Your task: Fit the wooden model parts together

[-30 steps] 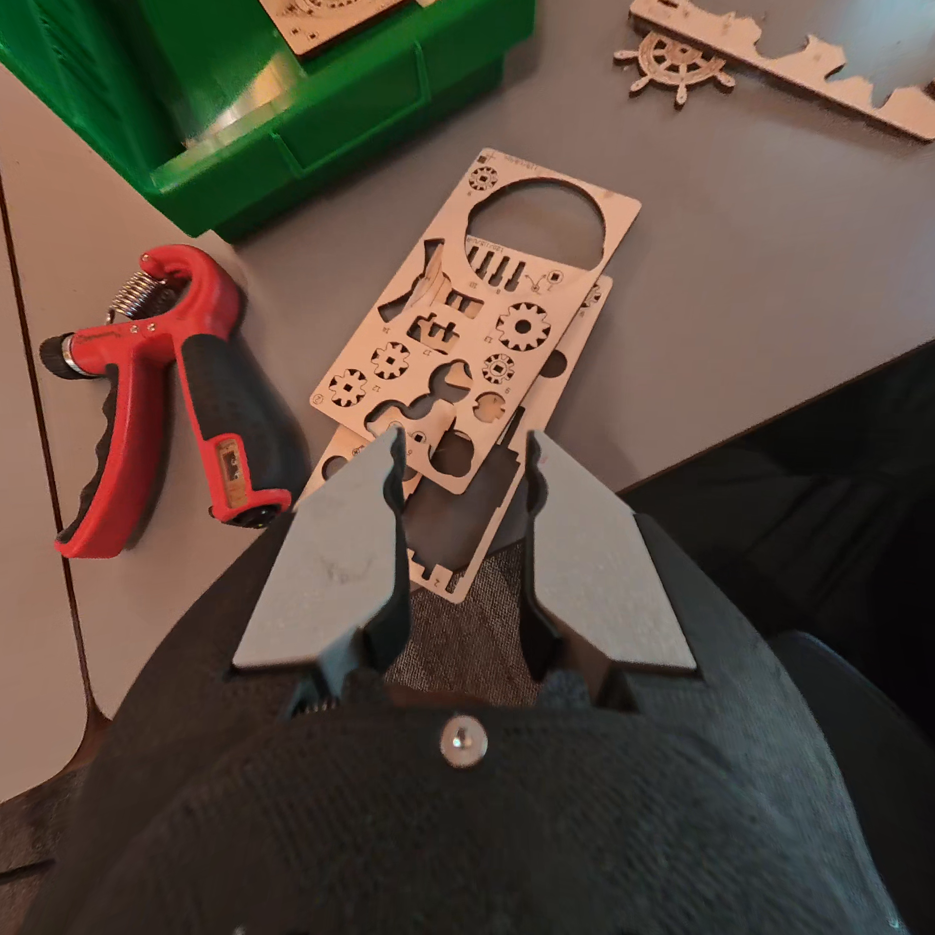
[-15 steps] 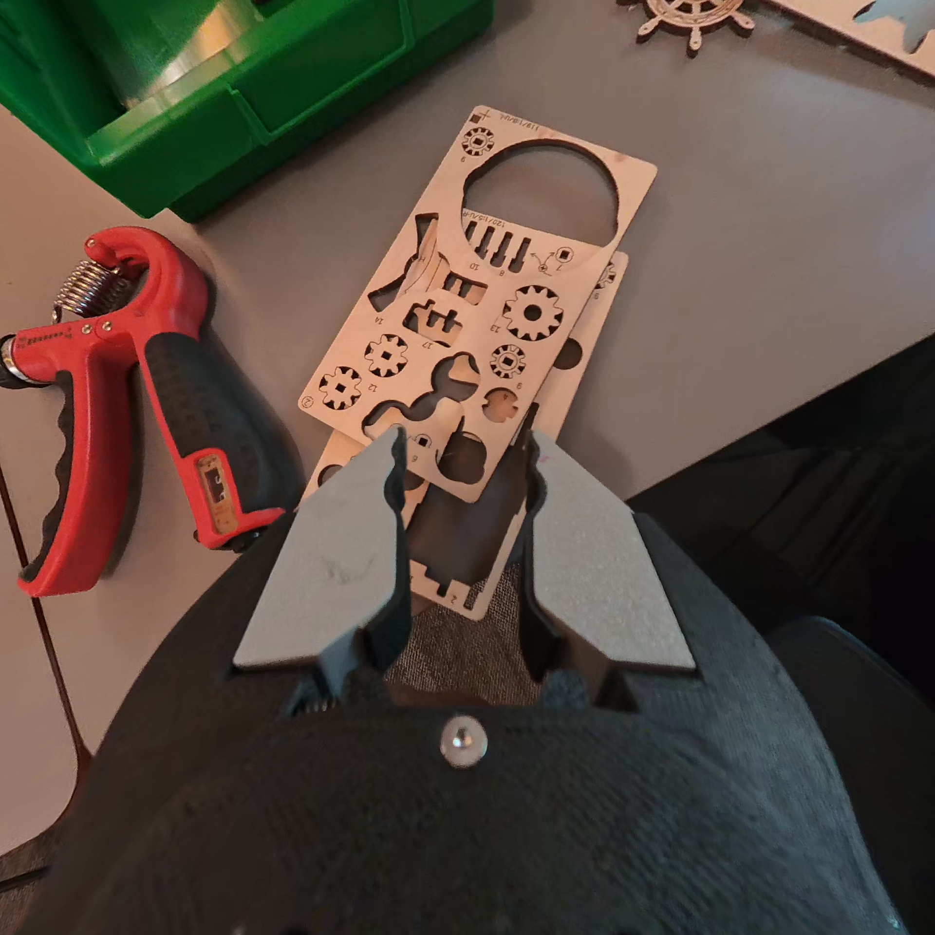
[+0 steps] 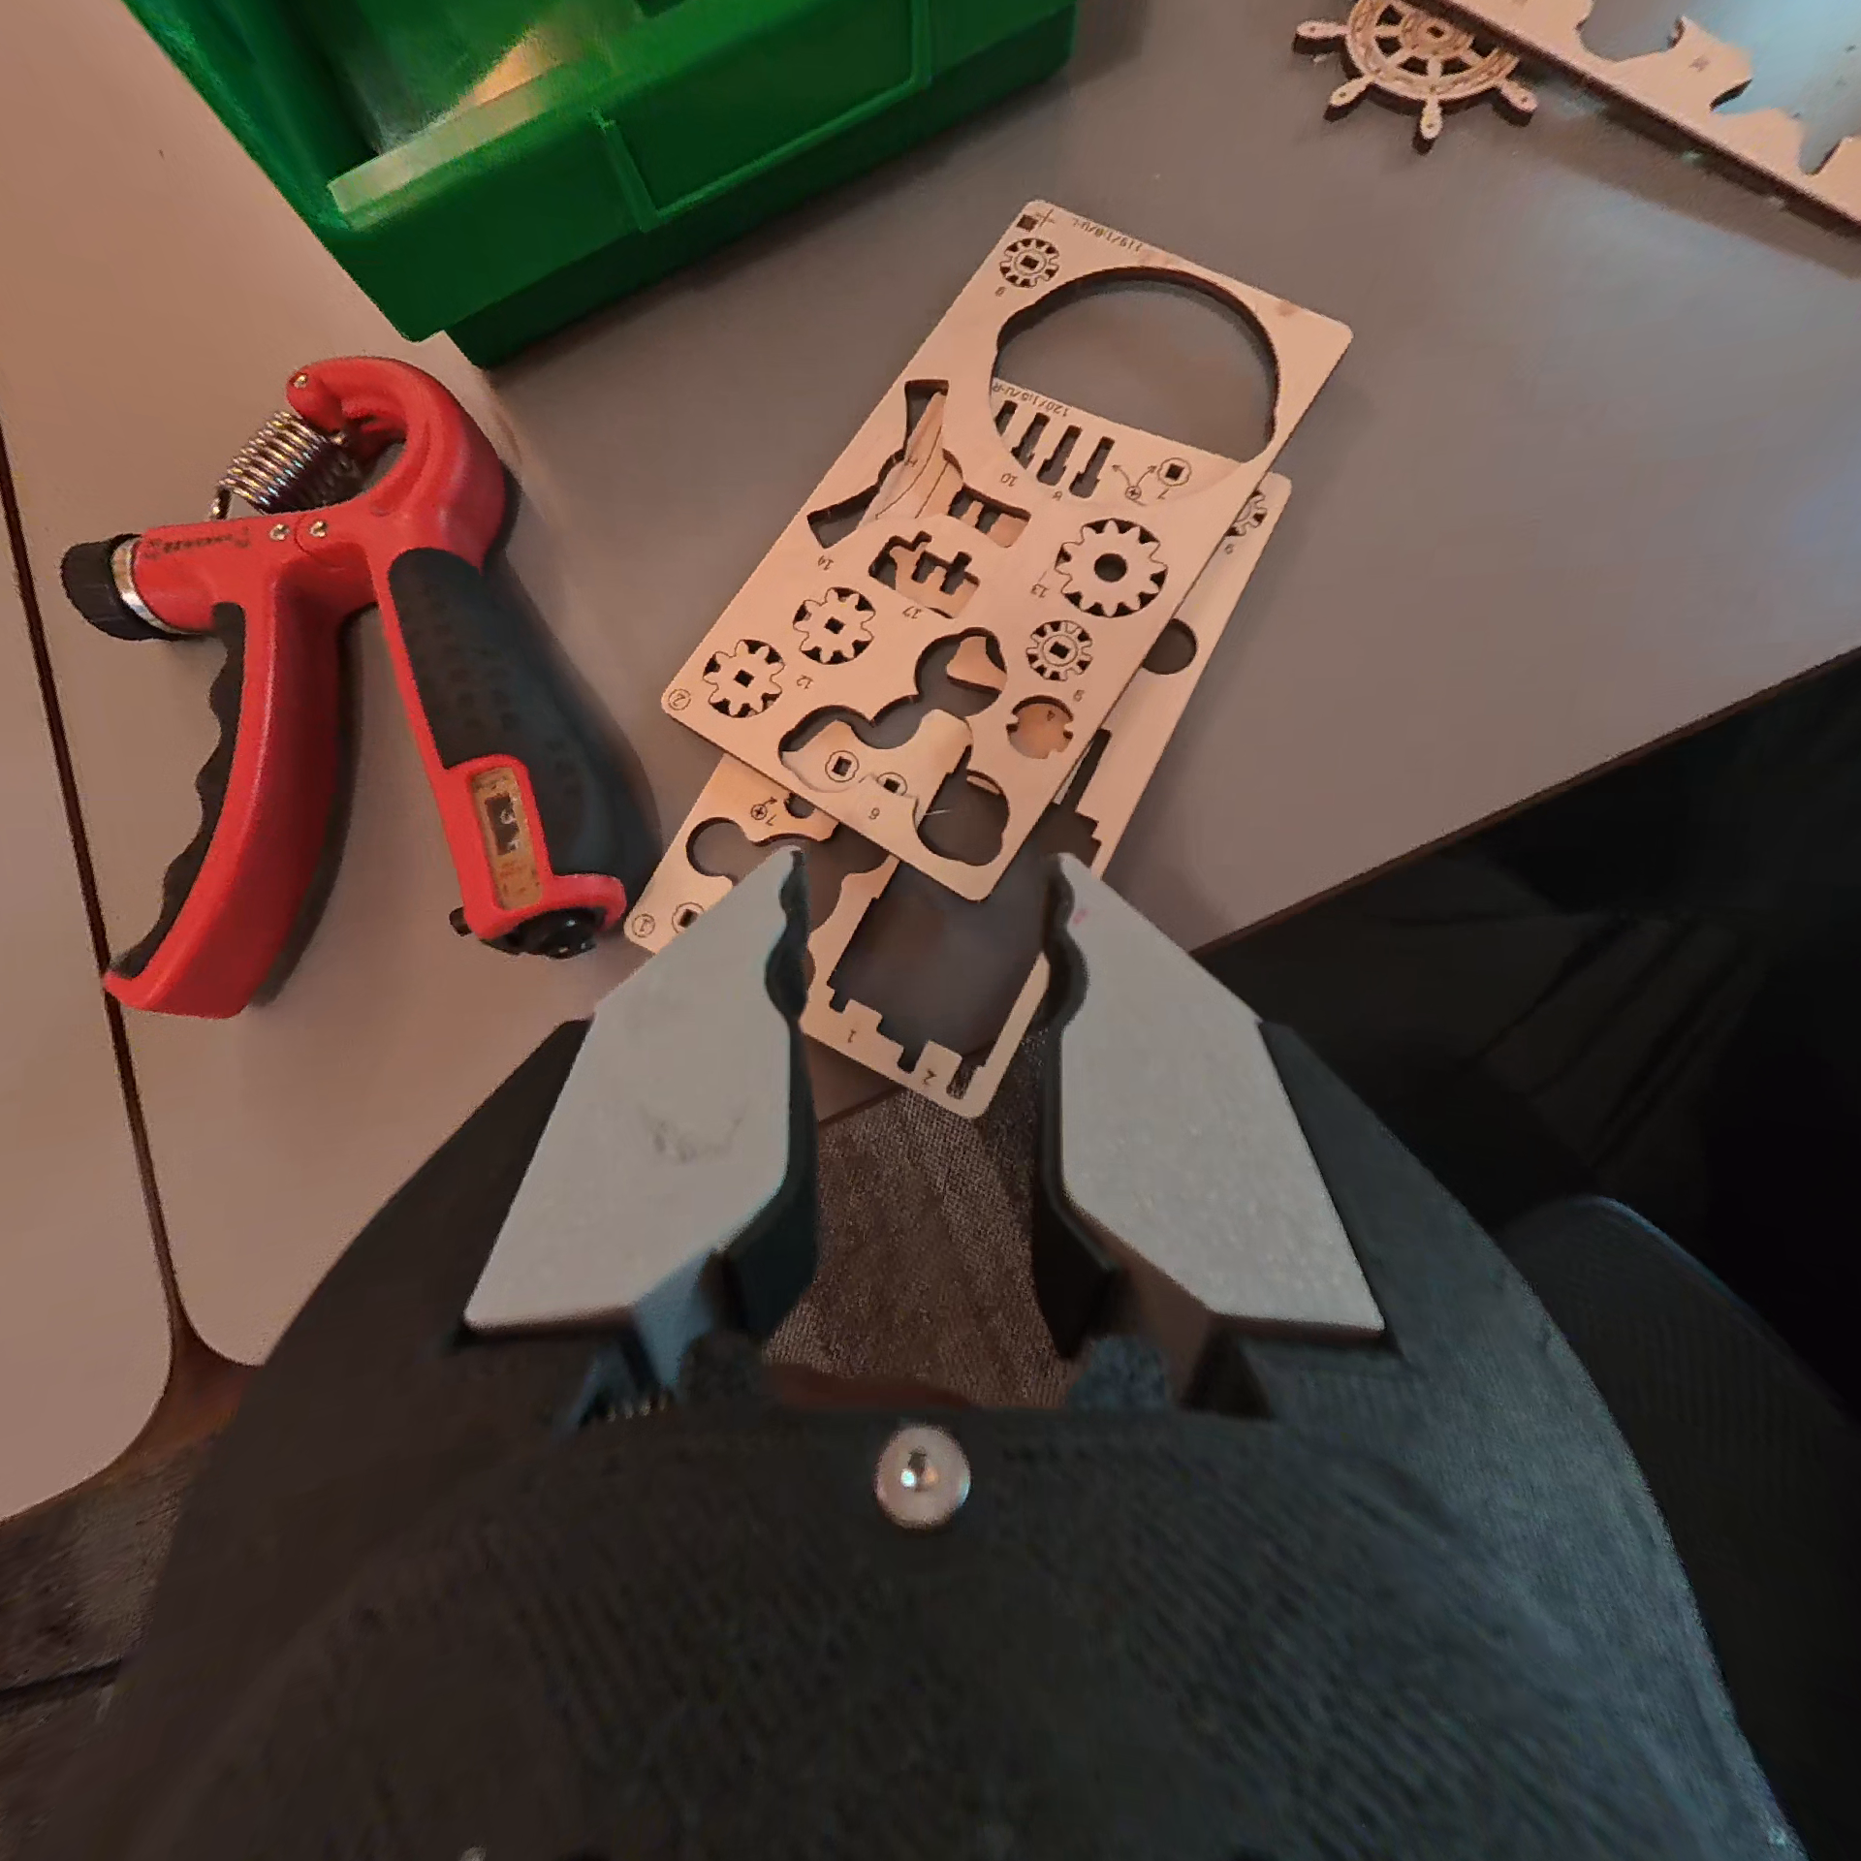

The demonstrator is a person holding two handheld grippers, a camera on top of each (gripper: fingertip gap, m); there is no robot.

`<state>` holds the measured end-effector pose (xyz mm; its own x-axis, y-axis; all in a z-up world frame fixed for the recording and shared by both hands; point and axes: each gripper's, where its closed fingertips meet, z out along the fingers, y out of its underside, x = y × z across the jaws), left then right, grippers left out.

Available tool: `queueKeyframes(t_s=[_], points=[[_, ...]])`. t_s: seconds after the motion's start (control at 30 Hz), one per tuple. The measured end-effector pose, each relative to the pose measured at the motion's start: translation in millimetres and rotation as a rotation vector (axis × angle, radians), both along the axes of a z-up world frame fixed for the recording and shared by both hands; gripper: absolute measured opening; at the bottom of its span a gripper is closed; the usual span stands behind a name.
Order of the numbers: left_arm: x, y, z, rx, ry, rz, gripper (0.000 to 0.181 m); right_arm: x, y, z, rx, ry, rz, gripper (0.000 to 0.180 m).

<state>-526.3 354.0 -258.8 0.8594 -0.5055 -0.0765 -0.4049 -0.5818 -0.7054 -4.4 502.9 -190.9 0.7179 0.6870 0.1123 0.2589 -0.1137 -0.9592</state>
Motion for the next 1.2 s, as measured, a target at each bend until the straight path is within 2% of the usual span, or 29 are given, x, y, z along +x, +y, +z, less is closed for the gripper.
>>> queueKeyframes(t_s=[0.03, 0.27, 0.83, 1.07, 1.2], points=[[1.2, -0.7, -0.2, 0.002, -0.010, 0.001, 0.043, 0.3, 0.1, 0.3, 0.000, 0.005, 0.000, 0.036], [20.5, -0.6, 6.5, 0.065, -0.054, -0.018, 0.041, -0.8, 1.2, -2.6, -0.014, 0.008, 0.002, 0.036], [52.7, 8.2, 10.1, 0.061, -0.004, -0.038, 0.040, -10.2, -5.5, 0.7, -0.009, -0.005, 0.040, 0.036], [110.2, 11.0, 25.8, 0.112, -0.053, -0.162, 0.040, -16.3, -7.9, -0.1, -0.016, -0.003, 0.061, 0.037], [148.6, 13.6, 22.2, 0.124, -0.061, -0.241, 0.039, -20.0, -8.1, -3.9, -0.022, -0.020, 0.071, 0.037]])
